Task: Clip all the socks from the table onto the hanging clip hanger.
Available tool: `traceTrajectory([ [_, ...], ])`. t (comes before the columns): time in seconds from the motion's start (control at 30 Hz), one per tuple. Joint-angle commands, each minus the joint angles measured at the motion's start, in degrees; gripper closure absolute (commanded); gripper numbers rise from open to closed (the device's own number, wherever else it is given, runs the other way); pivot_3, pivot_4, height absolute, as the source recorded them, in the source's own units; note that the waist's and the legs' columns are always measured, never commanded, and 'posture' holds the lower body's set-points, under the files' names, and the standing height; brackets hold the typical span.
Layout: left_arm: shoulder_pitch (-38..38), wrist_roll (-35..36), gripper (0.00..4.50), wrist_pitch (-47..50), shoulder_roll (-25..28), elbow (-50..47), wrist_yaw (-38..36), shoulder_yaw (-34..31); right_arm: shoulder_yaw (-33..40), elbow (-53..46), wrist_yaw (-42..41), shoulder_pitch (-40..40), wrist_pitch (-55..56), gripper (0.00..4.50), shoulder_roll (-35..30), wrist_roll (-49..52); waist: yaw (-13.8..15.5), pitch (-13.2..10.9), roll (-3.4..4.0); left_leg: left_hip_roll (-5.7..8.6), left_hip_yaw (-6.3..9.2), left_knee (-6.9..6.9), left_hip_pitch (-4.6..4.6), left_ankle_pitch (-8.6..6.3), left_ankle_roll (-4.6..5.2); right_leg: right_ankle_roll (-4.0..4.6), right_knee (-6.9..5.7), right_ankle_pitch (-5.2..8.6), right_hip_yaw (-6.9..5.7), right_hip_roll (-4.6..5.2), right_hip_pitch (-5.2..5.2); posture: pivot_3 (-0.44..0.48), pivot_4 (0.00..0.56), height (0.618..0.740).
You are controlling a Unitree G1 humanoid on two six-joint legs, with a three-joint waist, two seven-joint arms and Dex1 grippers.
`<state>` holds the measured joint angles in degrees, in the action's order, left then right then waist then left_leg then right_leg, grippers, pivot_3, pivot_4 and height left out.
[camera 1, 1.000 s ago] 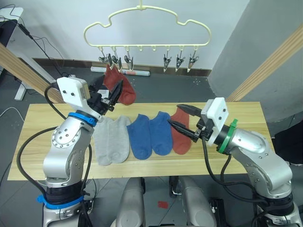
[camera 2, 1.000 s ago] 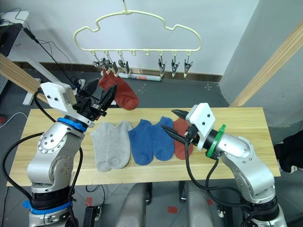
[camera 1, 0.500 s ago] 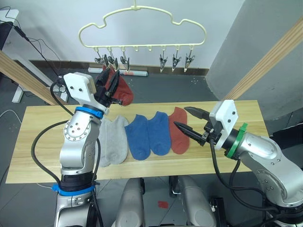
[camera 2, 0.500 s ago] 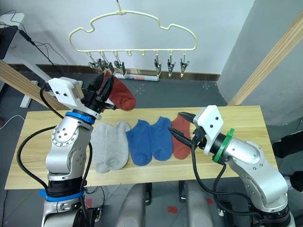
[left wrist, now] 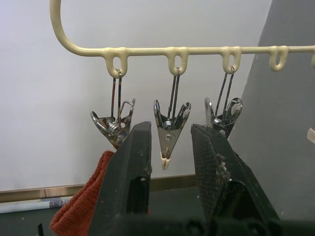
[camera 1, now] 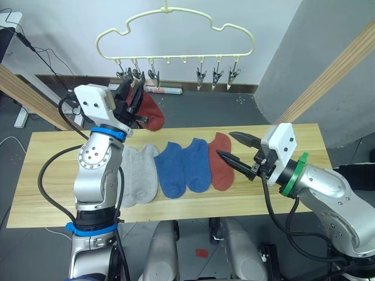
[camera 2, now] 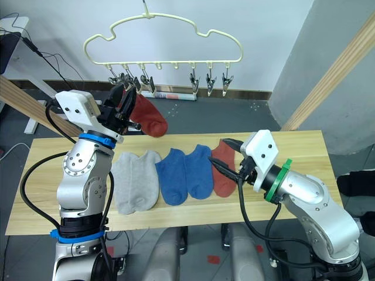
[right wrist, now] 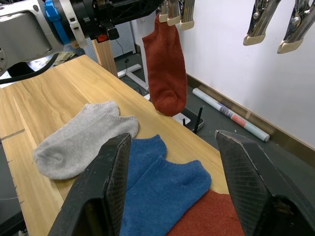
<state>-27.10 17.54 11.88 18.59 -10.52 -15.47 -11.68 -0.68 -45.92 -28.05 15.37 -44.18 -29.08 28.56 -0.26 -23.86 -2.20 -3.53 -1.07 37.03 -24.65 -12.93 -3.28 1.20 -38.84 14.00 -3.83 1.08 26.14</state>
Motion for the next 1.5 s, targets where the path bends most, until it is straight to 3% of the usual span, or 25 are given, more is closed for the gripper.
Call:
traceTrajectory([
  [0.03, -0.49, 1.02, 3.11, -0.37, -0.06, -0.12, -0.28, -0.80, 0.88, -2.45, 0.46, 0.80, 0.81, 1.65, 0.23, 1.76, 0.00, 0.00, 0.00, 0.00, 0.01, 0.00, 0.00, 0.00, 0.00, 0.00, 0.00, 0.00, -0.01, 0.00, 0.00, -0.085, 0.443, 0.740],
  [0.63, -7.28, -0.71, 3.11, -2.44, 0.94, 7.66, -1.08, -0.43, 0.33, -2.34, 1.38, 1.60, 1.56, 1.65, 0.31, 2.77, -0.01, 0.00, 0.00, 0.01, -0.03, -0.01, 0.00, 0.00, 0.00, 0.00, 0.03, 0.00, 0.00, -0.01, 0.00, -0.088, 0.439, 0.740],
  [1.27, -8.89, -1.00, 3.11, -3.76, 0.55, 7.71, -1.38, -0.34, -0.73, -1.99, 0.49, 1.68, 2.79, 1.65, 0.15, 3.66, -0.02, 0.00, 0.00, 0.01, -0.03, -0.01, 0.00, 0.01, -0.02, 0.00, 0.03, 0.00, -0.01, -0.01, 0.00, -0.078, 0.428, 0.740],
  [1.4, -8.61, -1.06, 3.85, -4.05, 0.59, 7.40, -1.46, -0.40, -1.03, -1.90, 0.41, 1.45, 2.90, 1.65, 0.00, 3.51, -0.02, 0.00, 0.00, 0.01, -0.03, -0.01, 0.00, 0.02, -0.03, 0.00, 0.03, 0.00, -0.01, -0.01, 0.00, -0.075, 0.426, 0.740],
  [1.5, -8.47, -0.96, 3.95, -4.12, 0.62, 7.21, -1.59, -0.47, -1.17, -1.91, 0.48, 1.24, 3.03, 1.65, 0.00, 3.47, -0.01, 0.00, 0.00, 0.01, -0.03, -0.01, -0.01, 0.10, -0.16, 0.00, 0.03, 0.00, -0.01, -0.01, 0.00, -0.074, 0.425, 0.740],
])
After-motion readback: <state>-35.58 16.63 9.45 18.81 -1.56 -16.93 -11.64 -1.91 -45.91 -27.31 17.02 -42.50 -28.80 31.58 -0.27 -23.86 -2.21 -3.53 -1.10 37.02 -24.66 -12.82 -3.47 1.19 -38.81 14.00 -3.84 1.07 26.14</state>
